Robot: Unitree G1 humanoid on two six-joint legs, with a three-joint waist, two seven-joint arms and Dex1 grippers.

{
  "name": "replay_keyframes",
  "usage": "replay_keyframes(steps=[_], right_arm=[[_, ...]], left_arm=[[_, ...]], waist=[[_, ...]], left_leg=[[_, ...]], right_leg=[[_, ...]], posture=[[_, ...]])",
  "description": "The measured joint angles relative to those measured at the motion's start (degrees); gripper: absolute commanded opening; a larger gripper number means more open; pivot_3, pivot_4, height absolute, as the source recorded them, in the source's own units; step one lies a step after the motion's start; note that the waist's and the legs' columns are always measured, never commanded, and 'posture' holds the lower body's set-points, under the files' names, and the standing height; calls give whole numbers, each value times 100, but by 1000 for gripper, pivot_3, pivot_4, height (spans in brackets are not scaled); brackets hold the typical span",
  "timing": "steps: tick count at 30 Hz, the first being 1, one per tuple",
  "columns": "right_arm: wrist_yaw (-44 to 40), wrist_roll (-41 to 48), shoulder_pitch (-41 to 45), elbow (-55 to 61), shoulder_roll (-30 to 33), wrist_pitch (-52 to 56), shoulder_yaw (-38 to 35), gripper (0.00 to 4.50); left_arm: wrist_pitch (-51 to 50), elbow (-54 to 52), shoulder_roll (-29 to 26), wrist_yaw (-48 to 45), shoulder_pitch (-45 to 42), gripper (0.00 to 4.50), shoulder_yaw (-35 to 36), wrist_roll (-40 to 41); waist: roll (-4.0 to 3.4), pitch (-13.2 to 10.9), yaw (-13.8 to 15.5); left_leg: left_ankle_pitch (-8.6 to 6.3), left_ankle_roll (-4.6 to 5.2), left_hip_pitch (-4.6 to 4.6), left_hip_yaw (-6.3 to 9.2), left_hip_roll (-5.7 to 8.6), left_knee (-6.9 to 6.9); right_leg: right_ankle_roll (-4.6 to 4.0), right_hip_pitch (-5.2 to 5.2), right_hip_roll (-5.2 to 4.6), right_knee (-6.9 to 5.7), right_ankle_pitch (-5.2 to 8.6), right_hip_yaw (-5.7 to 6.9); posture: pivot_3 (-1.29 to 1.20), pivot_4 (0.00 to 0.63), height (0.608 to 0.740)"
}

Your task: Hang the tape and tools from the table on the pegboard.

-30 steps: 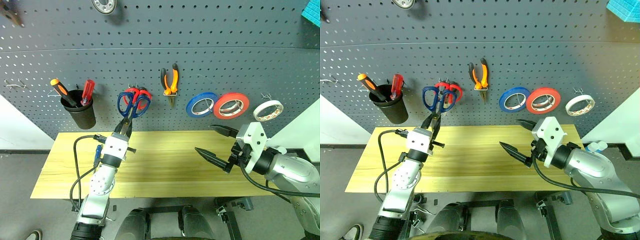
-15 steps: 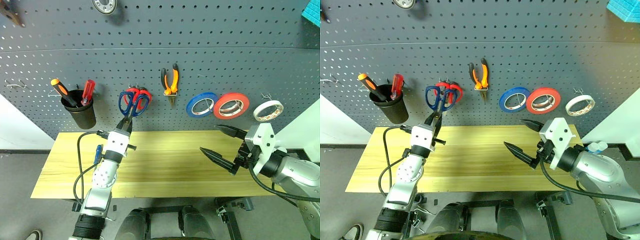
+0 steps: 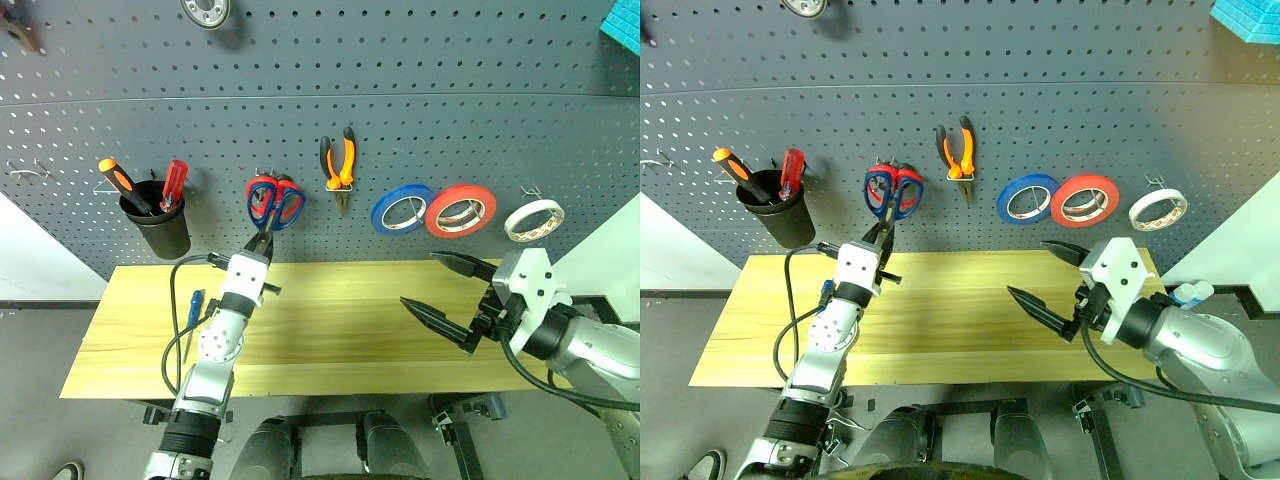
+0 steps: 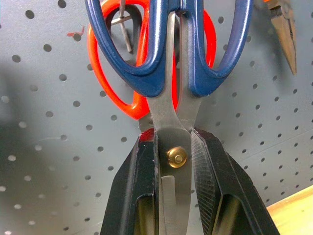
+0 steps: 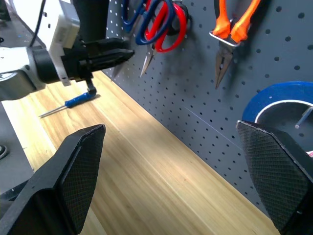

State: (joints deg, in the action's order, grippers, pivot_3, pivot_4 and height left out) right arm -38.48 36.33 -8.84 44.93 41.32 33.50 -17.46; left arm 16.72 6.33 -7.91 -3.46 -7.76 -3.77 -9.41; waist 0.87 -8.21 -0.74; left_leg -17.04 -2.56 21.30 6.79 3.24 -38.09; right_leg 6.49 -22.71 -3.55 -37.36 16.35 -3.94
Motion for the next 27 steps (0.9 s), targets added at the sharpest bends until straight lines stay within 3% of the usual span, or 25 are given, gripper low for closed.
replay_keyframes(steps=[22,23,27], right_arm=[[47,278,-227,212,150,94,-191,4500],[47,277,-227,212,150,94,-191,4500],[51,275,-227,212,150,93,-191,4500]], left_arm=[[160,708,-50,263,-354,620,63,-9],[144,709,-41,275,-354,1347,63,-8],[111,708,4,291,-355,2522,63,2]], waist=[[0,0,-4],[0,0,-5],[0,0,-4]], left_leg=[[-1,1,0,1,0,-2],[-1,1,0,0,0,-2],[-1,2,0,1,0,-2]], right_leg=[[2,1,0,0,-1,0],[2,0,0,0,-1,0],[2,0,0,0,-1,0]], posture=[[-96,118,724],[-96,118,724],[-96,116,724]])
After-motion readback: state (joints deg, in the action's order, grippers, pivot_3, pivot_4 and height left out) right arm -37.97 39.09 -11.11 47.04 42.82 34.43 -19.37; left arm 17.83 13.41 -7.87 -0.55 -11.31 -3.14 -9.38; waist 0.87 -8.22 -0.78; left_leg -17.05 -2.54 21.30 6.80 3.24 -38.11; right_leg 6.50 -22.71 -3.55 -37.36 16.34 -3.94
